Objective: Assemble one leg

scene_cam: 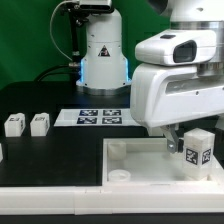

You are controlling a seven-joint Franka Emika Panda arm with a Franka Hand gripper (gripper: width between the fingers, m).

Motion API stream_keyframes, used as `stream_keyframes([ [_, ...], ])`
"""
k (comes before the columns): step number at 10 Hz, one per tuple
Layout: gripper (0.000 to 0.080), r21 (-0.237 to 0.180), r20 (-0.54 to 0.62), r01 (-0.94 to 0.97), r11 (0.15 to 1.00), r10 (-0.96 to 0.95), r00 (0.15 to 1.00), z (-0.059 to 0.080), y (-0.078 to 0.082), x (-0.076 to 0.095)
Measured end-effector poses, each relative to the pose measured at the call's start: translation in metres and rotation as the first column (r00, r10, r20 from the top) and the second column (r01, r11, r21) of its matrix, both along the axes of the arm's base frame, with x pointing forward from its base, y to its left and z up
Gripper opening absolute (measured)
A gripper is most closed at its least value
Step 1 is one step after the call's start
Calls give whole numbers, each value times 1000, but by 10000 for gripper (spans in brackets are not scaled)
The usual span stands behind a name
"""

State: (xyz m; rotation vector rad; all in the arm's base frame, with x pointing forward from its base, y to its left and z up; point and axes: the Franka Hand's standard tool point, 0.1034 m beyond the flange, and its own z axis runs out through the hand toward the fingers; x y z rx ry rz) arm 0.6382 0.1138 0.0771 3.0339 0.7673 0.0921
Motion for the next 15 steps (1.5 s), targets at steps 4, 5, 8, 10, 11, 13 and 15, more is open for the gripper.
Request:
stream_keyframes([
  [4, 400, 2, -1, 37, 999, -37, 999, -1, -1, 0],
  [5, 291, 3, -2, 59, 998, -59, 998, -1, -1, 0],
  [8, 291, 21, -9, 391, 920, -391, 921, -1, 7, -2],
  [10, 291, 29, -14, 627, 778, -627, 779, -2, 6, -2],
  [11, 291, 35, -19, 740, 671, -740, 672, -3, 5, -2],
  [13, 292, 47, -41, 881, 471, -880, 473, -3, 3, -2],
  [15, 292, 48, -53, 966, 255, -965, 258, -4, 2, -2],
])
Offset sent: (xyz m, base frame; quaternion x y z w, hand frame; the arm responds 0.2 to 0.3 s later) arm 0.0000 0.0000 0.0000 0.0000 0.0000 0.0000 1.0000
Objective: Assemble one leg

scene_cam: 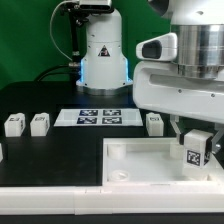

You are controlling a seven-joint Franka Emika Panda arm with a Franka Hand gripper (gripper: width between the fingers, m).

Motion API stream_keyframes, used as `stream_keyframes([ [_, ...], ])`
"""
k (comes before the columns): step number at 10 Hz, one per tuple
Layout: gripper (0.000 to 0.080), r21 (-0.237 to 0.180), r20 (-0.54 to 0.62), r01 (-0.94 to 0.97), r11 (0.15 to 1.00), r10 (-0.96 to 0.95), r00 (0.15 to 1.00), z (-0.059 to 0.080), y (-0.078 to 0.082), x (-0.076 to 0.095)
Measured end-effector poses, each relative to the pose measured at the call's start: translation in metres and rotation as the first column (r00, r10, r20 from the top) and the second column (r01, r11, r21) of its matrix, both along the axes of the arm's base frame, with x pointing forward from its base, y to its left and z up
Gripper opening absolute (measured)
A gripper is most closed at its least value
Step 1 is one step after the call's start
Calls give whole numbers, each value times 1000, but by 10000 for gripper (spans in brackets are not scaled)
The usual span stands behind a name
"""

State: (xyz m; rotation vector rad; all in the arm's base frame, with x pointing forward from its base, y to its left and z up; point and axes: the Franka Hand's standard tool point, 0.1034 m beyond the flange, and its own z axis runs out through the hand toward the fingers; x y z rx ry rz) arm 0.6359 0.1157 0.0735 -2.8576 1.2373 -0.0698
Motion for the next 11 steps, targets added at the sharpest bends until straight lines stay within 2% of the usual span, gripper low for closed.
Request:
stream_keyframes([
  [2, 292, 14, 0, 139, 990, -139, 990, 0, -1, 0],
  [3, 389, 17, -2, 177, 984, -177, 984, -1, 0, 0],
  [4, 525, 15, -1, 140, 990, -140, 990, -1, 0, 0],
  [5, 525, 14, -1, 115, 993, -115, 993, -1, 0, 0],
  [6, 627, 14, -1, 115, 993, -115, 993, -1, 0, 0],
  [8, 643, -7, 8, -141, 990, 141, 990, -1, -2, 1],
  [11, 649, -45, 4, -516, 855, 517, 856, -4, -4, 2],
])
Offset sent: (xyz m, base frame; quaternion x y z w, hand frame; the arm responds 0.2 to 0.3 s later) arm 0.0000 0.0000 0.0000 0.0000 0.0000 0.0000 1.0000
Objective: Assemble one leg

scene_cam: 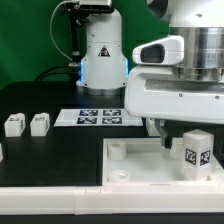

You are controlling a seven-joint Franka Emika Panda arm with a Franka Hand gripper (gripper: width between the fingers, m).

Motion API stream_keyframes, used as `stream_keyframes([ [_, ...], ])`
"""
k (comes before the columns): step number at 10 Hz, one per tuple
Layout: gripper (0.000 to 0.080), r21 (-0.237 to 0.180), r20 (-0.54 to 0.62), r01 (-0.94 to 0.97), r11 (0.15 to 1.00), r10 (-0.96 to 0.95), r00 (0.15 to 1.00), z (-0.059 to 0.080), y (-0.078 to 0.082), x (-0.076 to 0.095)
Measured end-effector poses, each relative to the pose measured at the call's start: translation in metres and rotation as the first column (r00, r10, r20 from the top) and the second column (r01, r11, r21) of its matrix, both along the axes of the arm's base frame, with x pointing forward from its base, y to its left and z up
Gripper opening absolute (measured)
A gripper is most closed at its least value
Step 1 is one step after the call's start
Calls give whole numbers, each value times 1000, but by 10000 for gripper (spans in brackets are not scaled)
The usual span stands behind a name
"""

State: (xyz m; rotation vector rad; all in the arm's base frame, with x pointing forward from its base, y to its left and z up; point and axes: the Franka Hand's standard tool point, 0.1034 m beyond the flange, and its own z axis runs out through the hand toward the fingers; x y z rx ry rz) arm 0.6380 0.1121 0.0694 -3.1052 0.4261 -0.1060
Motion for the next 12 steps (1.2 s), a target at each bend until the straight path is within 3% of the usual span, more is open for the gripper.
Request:
stream_keyframes([
  [5, 649, -12, -31, -492, 871, 491, 870, 3, 4, -5],
  [9, 637, -12, -34, -499, 867, 498, 866, 2, 3, -6],
  [11, 289, -12, -35, -498, 867, 498, 867, 2, 3, -6],
  [12, 289, -11, -35, -489, 872, 489, 872, 1, 3, -6],
])
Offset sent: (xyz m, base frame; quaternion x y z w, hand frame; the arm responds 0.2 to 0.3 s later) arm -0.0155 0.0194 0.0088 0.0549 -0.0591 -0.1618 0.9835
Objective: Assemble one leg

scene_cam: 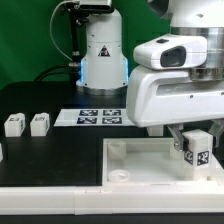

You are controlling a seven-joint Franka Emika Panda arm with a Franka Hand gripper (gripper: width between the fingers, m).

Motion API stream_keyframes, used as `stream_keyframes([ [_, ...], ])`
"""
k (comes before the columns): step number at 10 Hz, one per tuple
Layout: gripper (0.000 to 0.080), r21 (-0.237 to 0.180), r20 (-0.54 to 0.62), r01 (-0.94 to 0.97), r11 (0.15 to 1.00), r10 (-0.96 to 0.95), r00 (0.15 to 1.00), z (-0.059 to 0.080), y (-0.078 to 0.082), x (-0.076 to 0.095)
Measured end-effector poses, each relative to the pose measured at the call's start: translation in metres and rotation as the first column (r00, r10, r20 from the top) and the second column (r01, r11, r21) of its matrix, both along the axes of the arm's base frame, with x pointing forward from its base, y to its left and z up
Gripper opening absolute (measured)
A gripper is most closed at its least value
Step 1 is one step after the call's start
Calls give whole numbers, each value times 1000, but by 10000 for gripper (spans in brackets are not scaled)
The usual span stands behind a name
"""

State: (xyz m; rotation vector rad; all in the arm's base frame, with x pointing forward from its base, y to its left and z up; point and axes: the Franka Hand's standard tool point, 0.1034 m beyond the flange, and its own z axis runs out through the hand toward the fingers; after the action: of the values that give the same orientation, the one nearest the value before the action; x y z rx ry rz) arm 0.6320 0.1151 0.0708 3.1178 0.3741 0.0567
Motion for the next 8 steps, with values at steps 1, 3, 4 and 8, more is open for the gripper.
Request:
stream_keyframes([
  [1, 291, 1, 0, 35, 999, -35, 999, 0, 0, 0],
  [3, 290, 2, 1, 43, 999, -43, 999, 0, 0, 0],
  [4, 290, 14, 26, 228, 974, -228, 973, -1, 3, 1],
  [8, 291, 56, 15, 713, 699, -715, 699, 0, 4, 1],
])
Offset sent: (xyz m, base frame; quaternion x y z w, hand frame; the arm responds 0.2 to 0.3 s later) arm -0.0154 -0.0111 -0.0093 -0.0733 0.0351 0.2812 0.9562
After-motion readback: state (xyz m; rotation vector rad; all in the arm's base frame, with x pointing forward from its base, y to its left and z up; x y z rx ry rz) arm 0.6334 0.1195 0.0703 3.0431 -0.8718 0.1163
